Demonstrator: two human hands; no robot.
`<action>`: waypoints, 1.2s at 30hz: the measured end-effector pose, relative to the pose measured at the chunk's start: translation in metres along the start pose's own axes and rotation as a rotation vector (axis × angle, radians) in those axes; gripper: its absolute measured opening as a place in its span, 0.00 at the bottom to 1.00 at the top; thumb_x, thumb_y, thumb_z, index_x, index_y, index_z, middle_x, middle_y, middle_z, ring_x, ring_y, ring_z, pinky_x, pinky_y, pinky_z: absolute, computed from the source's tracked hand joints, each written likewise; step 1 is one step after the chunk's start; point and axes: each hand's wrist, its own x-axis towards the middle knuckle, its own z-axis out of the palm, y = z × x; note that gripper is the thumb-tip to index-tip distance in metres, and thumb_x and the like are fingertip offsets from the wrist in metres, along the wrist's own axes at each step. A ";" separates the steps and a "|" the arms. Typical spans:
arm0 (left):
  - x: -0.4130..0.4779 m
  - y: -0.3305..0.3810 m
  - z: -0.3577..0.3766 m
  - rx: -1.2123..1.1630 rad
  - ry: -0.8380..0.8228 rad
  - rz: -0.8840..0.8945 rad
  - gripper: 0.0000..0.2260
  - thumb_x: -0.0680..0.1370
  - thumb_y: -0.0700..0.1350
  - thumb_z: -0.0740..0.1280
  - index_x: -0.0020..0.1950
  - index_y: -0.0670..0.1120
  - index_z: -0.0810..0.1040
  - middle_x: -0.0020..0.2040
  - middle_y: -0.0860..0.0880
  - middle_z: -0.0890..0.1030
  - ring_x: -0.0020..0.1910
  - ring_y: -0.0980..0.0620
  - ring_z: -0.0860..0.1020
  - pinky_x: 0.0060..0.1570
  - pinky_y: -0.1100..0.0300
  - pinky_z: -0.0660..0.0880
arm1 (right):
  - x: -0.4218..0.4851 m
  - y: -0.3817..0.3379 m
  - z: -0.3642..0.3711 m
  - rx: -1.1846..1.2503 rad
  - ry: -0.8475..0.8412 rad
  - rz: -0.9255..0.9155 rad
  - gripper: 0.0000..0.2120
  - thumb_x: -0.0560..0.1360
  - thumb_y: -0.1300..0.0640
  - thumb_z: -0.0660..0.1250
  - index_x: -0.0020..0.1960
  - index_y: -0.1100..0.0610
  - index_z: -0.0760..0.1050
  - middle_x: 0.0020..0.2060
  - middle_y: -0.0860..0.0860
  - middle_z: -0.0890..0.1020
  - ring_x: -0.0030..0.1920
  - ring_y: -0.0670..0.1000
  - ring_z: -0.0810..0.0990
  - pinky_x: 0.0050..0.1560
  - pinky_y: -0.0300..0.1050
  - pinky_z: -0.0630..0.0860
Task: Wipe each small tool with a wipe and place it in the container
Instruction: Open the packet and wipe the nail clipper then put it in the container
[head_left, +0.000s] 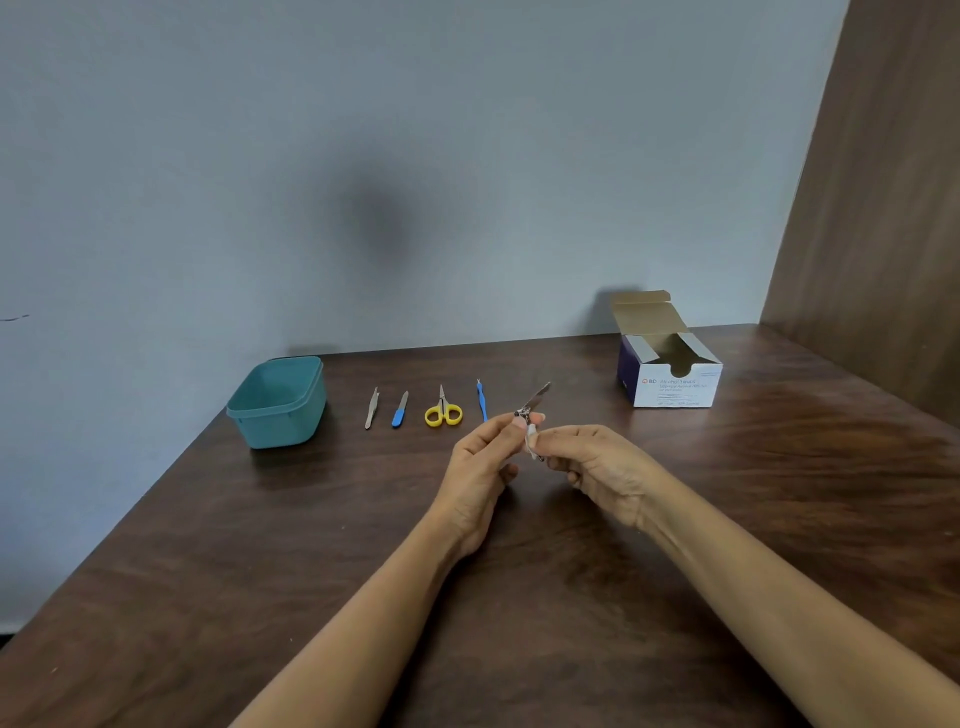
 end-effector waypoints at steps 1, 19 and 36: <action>0.001 0.000 0.000 -0.019 0.006 -0.003 0.08 0.79 0.44 0.64 0.50 0.49 0.83 0.42 0.54 0.83 0.44 0.57 0.74 0.45 0.58 0.64 | 0.000 0.000 0.001 -0.005 0.007 0.004 0.07 0.72 0.54 0.71 0.40 0.56 0.85 0.34 0.50 0.76 0.37 0.45 0.68 0.39 0.43 0.61; 0.007 -0.006 -0.008 -0.158 -0.002 -0.016 0.07 0.74 0.46 0.68 0.50 0.47 0.82 0.41 0.52 0.82 0.44 0.54 0.76 0.52 0.56 0.68 | 0.003 0.001 -0.001 -0.067 -0.023 0.039 0.07 0.73 0.57 0.69 0.45 0.58 0.85 0.40 0.49 0.81 0.41 0.46 0.70 0.42 0.42 0.65; 0.004 -0.003 -0.004 -0.136 0.032 -0.028 0.06 0.77 0.44 0.67 0.50 0.48 0.82 0.43 0.54 0.82 0.45 0.56 0.75 0.49 0.58 0.67 | 0.005 0.001 -0.007 0.062 -0.032 0.080 0.07 0.72 0.64 0.69 0.50 0.66 0.81 0.37 0.52 0.77 0.35 0.44 0.70 0.37 0.38 0.65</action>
